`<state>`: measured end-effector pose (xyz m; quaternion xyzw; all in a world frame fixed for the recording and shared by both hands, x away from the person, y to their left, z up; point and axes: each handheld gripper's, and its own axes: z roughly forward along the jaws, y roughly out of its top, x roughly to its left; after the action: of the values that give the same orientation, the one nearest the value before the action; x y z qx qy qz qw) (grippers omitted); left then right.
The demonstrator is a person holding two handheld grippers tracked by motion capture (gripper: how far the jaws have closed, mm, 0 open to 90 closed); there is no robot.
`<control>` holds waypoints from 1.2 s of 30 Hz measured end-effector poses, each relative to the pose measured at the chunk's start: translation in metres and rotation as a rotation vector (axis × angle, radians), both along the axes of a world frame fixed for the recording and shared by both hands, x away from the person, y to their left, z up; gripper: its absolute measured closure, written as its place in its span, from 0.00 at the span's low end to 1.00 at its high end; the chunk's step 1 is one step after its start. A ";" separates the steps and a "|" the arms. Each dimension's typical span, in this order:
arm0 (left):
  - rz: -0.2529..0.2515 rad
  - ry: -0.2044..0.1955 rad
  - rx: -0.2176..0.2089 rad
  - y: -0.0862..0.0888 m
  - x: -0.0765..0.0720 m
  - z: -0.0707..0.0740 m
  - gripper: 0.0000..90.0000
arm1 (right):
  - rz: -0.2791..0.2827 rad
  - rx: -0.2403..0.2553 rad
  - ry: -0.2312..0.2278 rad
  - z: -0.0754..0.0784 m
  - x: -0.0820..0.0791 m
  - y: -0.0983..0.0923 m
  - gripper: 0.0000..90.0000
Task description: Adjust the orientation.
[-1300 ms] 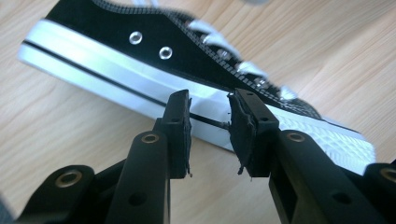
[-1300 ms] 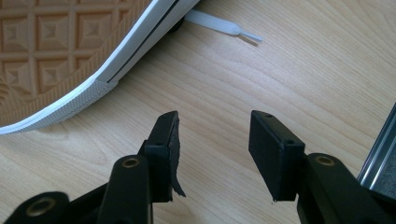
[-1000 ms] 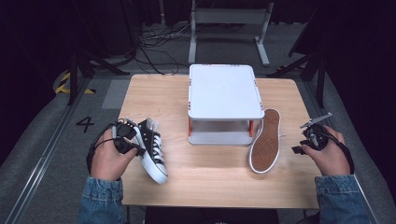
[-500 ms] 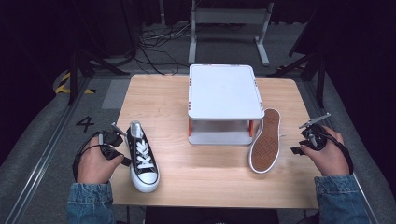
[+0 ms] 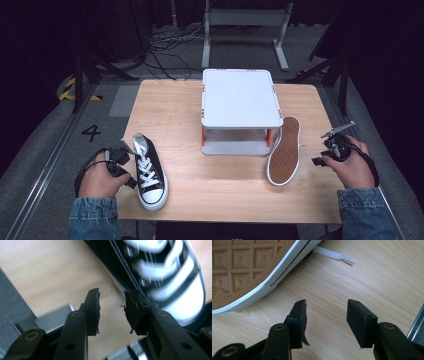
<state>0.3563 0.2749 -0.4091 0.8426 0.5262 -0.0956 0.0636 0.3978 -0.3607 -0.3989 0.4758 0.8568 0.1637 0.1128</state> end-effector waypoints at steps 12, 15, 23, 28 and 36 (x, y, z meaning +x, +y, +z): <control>-0.111 -0.018 -0.033 -0.030 0.010 -0.002 0.75 | 0.013 0.001 -0.013 0.001 -0.004 0.004 0.57; -0.155 -0.059 -0.043 -0.046 0.017 -0.003 0.68 | 0.012 0.002 -0.010 0.000 -0.008 0.000 0.57; -0.189 -0.123 -0.032 -0.080 0.040 -0.005 0.67 | 0.004 0.008 -0.012 -0.004 -0.018 -0.008 0.57; -0.186 -0.158 -0.031 -0.097 0.057 -0.006 0.67 | -0.012 0.006 -0.015 -0.005 -0.024 -0.012 0.57; -0.254 -0.242 -0.029 -0.078 0.045 0.019 0.50 | -0.013 0.015 -0.025 -0.004 -0.027 -0.016 0.57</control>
<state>0.4010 0.1973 -0.3904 0.9067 0.4025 -0.0085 0.1261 0.3705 -0.3770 -0.4028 0.4803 0.8508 0.1756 0.1211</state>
